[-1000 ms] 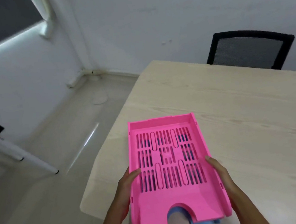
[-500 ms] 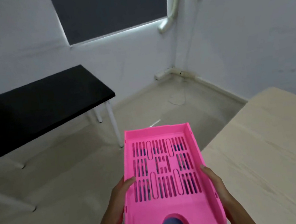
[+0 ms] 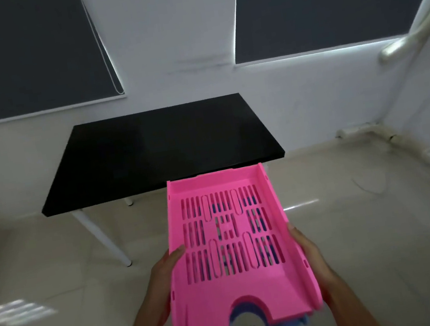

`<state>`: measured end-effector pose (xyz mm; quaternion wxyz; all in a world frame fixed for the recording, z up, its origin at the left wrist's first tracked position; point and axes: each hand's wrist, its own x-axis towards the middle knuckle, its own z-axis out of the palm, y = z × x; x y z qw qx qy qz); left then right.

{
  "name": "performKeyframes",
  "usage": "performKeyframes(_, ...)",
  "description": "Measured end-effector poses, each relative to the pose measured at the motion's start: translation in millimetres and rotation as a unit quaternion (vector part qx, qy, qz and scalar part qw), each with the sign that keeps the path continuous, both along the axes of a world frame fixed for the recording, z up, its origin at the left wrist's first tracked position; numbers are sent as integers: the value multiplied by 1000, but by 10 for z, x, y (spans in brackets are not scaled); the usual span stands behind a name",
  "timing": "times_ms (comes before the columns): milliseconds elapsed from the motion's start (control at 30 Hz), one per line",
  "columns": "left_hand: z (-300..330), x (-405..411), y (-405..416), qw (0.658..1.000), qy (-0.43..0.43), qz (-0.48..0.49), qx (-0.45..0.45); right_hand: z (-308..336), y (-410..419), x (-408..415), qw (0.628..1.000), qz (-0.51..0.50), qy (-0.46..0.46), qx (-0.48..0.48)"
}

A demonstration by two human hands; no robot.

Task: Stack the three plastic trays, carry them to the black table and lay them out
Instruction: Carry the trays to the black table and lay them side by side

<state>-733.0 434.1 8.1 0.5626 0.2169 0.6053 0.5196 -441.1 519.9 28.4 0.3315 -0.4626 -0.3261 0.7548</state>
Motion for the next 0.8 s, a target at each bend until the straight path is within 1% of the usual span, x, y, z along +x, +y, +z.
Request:
performKeyframes(167,47,-518,859,1000,-3,19,7,17,997,-548,999,32,27,25)
performKeyframes(367,46,-999,1866,997,-20,70,-6,-45,2212,-1133,994,95,41,18)
performKeyframes(467,44,-1196,2307,995,-15,97,-18,-75,2732,-1358,994,106,32,13)
performKeyframes(567,34,-1371,2689,993,-5,111,-30,-114,3184,-1600,994,110,20,-13)
performKeyframes(800,-44,-1971,3469,990,-29,126,-55,-180,4038,-2276,994,105,-6,-38)
